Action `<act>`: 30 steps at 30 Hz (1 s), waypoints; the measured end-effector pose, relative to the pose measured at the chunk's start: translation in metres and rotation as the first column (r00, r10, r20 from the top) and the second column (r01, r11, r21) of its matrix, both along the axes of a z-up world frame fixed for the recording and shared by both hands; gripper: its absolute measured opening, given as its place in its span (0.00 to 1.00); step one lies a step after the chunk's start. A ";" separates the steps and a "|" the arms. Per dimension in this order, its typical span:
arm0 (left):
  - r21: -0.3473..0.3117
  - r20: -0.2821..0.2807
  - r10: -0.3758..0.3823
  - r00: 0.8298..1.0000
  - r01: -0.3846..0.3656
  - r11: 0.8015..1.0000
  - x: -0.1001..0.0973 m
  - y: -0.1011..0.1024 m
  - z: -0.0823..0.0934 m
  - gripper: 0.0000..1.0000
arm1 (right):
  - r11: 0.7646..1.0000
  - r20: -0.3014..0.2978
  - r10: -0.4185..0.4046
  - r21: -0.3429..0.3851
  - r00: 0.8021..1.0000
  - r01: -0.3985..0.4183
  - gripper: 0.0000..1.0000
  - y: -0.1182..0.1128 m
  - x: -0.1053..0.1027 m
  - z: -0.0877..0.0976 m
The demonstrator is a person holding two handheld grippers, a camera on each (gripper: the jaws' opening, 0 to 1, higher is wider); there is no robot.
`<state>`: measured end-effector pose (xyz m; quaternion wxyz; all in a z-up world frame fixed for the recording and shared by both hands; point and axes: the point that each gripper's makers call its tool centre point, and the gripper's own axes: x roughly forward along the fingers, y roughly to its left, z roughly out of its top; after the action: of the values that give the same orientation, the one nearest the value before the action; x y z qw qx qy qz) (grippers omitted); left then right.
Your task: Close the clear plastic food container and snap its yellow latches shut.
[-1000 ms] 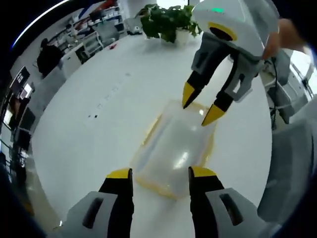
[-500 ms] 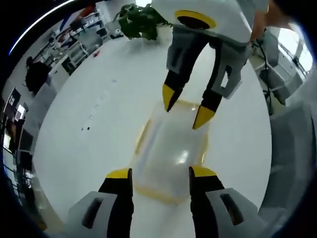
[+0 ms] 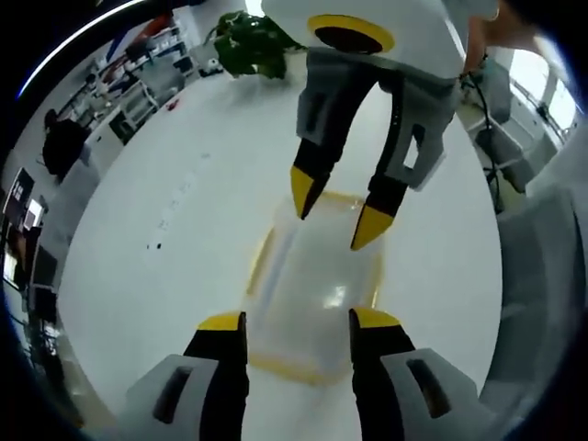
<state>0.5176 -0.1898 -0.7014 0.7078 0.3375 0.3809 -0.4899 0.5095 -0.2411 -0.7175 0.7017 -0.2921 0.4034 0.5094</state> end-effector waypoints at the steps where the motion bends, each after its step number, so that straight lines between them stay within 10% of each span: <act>1: 0.001 0.000 -0.008 1.000 0.008 1.000 0.000 0.000 -0.001 0.42 | 1.000 0.000 0.006 0.001 1.000 -0.006 0.26 0.000 0.001 -0.001; 30: -0.027 0.010 -0.163 0.987 0.163 0.986 -0.006 -0.014 -0.008 0.37 | 0.996 -0.009 0.077 0.055 0.997 -0.076 0.24 0.025 0.005 -0.002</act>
<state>0.5112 -0.2041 -0.7095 0.6716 0.3594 0.3425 -0.5500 0.5144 -0.2163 -0.7197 0.6870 -0.2853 0.3821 0.5483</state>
